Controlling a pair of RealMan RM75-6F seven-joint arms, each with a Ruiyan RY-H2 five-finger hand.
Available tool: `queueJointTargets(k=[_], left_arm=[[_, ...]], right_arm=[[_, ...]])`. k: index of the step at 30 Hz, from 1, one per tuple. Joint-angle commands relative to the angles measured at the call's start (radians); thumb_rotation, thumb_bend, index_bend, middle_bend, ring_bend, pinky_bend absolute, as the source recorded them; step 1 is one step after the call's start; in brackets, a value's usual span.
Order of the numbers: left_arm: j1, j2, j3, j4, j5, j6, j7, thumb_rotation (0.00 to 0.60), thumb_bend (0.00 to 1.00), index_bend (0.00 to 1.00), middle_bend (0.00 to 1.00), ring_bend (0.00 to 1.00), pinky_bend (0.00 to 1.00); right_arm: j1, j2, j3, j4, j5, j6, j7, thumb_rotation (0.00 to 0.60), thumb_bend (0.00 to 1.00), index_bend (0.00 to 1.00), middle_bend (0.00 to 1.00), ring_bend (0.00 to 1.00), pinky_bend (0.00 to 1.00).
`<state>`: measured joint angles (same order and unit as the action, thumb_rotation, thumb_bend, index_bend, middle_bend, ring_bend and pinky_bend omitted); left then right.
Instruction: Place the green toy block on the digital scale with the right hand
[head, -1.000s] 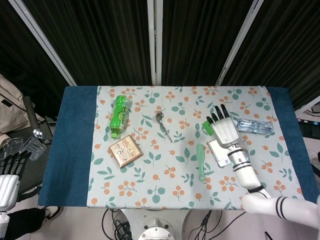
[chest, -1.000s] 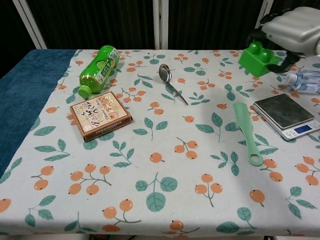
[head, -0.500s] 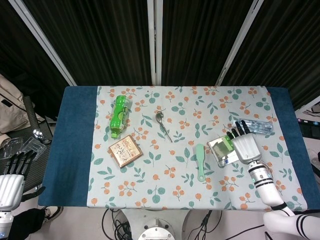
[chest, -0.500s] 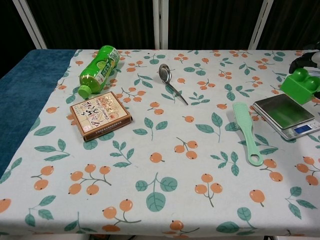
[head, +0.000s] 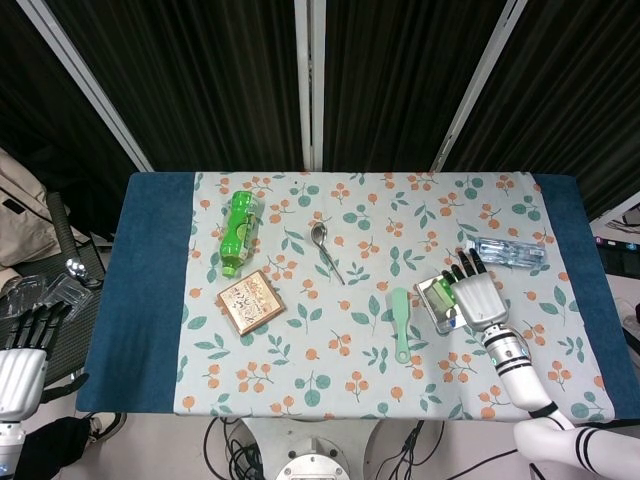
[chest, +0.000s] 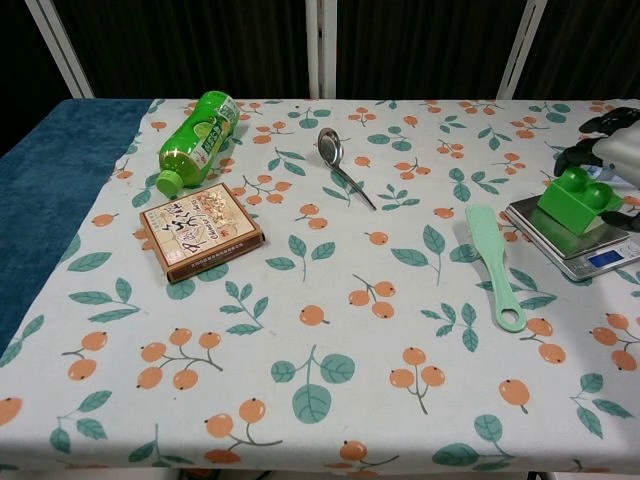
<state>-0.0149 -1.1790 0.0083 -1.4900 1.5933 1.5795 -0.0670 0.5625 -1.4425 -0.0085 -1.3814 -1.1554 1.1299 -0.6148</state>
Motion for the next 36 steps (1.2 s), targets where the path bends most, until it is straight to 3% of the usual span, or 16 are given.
queueJointTargets(k=[1,7,11,17,23,27,31,36], left_arm=[[0.001,0.0,0.001,0.002,-0.001,0.0,-0.001,0.6,0.05,0.03,0.03,0.0,0.0],[0.002,-0.003,0.002,0.006,0.0,0.001,-0.007,0.6,0.05,0.03,0.03,0.0,0.0],[0.001,-0.003,0.002,0.007,0.002,0.002,-0.007,0.6,0.05,0.03,0.03,0.0,0.0],[0.002,0.001,0.001,0.003,0.002,0.007,-0.007,0.6,0.05,0.03,0.03,0.0,0.0],[0.004,0.006,-0.002,-0.004,0.003,0.014,-0.006,0.6,0.05,0.03,0.03,0.0,0.0],[0.005,0.007,-0.002,-0.011,0.004,0.015,0.002,0.6,0.05,0.03,0.03,0.0,0.0],[0.008,0.014,-0.001,-0.027,0.005,0.019,0.013,0.6,0.05,0.03,0.03,0.0,0.0],[0.006,0.022,-0.003,-0.042,0.005,0.019,0.027,0.6,0.05,0.03,0.03,0.0,0.0]], right_arm=[[0.0,0.006,0.001,-0.012,0.003,-0.013,-0.013,0.6,0.29,0.33,0.37,0.05,0.0],[0.001,0.034,0.011,-0.057,0.027,-0.044,-0.039,0.6,0.22,0.11,0.23,0.0,0.0],[0.001,0.046,0.016,-0.075,0.04,-0.058,-0.051,0.6,0.16,0.02,0.14,0.0,0.0],[-0.009,0.069,0.027,-0.105,0.023,-0.037,-0.036,0.6,0.16,0.0,0.07,0.0,0.0],[-0.08,0.192,0.028,-0.241,-0.081,0.109,0.042,0.6,0.16,0.0,0.03,0.0,0.0],[-0.204,0.294,-0.016,-0.311,-0.218,0.31,0.144,0.6,0.15,0.0,0.0,0.0,0.0],[-0.341,0.326,-0.07,-0.255,-0.297,0.471,0.294,0.6,0.15,0.0,0.0,0.0,0.0],[-0.453,0.255,-0.089,-0.029,-0.328,0.555,0.562,0.6,0.14,0.0,0.0,0.0,0.0]])
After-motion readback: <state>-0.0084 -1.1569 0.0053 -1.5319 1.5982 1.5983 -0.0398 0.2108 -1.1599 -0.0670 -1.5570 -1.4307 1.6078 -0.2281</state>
